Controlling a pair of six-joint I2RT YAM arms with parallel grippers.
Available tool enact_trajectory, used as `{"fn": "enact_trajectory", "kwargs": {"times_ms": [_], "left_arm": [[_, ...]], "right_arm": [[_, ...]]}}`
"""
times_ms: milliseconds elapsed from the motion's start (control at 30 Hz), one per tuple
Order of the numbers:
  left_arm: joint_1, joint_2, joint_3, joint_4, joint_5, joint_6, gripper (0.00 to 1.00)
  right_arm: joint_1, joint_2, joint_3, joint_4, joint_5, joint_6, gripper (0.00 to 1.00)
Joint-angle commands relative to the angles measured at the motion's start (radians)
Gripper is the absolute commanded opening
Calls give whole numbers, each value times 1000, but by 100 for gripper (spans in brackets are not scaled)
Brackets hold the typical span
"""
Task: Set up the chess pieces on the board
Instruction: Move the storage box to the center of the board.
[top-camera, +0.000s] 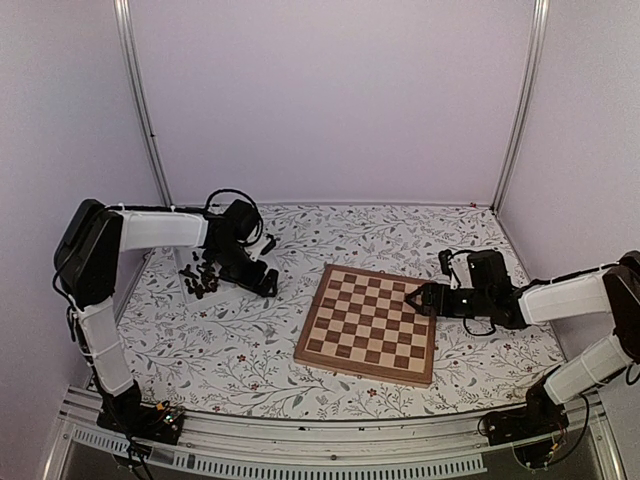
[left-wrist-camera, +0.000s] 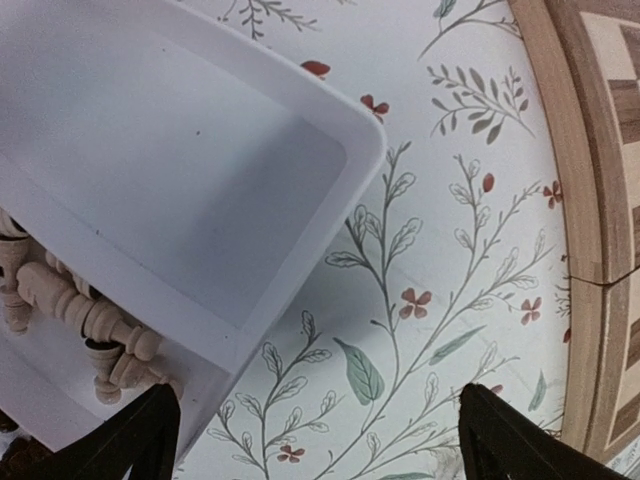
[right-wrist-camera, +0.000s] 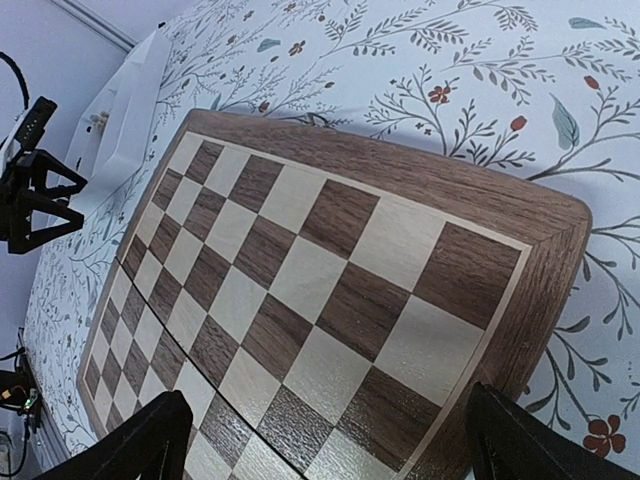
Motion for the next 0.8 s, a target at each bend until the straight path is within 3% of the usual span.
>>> {"fn": "enact_trajectory", "kwargs": {"times_ms": [0,367,767], "left_arm": [[-26,0,-23,-23,-13,18,99],[-158,-107,-159,-53,-37,-3,97],[-316,-272,-333,-78,-12,-151,95]], "right_arm": [[7,17,28,28,-37,-18,99],[9,54,42,35,-41,-44,99],[11,108,80,42,-71,-49,99]]}}
